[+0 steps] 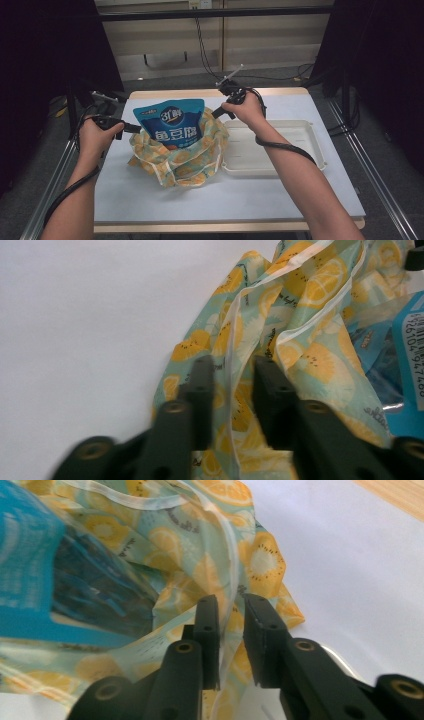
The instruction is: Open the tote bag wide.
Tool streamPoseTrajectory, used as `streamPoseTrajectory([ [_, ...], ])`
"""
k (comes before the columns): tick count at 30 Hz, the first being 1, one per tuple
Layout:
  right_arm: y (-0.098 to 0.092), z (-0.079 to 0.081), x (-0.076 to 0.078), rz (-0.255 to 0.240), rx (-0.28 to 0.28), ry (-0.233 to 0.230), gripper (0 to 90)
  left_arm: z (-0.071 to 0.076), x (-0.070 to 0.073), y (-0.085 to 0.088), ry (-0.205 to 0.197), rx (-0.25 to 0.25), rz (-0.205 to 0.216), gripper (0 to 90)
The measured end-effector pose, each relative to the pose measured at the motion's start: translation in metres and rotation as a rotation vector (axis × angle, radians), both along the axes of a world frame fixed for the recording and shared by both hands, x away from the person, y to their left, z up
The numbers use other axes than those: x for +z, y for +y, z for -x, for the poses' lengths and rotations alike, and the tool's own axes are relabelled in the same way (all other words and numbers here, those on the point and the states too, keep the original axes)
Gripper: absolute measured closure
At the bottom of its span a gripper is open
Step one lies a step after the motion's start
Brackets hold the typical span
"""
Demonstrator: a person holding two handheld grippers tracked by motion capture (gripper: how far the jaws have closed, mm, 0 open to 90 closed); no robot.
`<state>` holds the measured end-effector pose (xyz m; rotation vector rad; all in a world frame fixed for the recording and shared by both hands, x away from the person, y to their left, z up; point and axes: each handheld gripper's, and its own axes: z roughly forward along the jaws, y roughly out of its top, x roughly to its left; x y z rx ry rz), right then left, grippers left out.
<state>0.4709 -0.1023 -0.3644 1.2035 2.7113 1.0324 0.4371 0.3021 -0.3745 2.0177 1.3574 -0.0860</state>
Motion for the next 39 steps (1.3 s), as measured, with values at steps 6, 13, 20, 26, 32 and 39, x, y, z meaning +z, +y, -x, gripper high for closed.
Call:
streamPoseTrajectory([
  [6, -0.003, 0.010, 0.007, 0.011, 0.008, -0.011, 60.0, 0.008, 0.008, -0.001, -0.011, 0.000, 0.037, 45.5],
  [13, -0.006, 0.022, 0.012, 0.016, 0.027, -0.023, 57.1, 0.024, 0.025, 0.003, -0.043, -0.029, -0.010, 35.0],
  [20, -0.008, 0.028, 0.004, 0.018, 0.021, -0.018, 57.0, 0.038, 0.021, -0.007, -0.025, -0.071, 0.013, 35.4],
  [26, -0.011, 0.029, 0.000, 0.025, 0.023, -0.011, 57.0, 0.044, 0.015, -0.012, -0.018, -0.088, -0.009, 33.9],
  [32, -0.013, 0.030, -0.003, 0.021, 0.016, -0.007, 57.0, 0.049, 0.021, -0.014, -0.051, -0.121, -0.015, 30.8],
  [39, -0.015, 0.030, -0.009, 0.022, 0.014, -0.006, 56.8, 0.055, 0.020, -0.021, -0.076, -0.154, -0.028, 29.7],
])
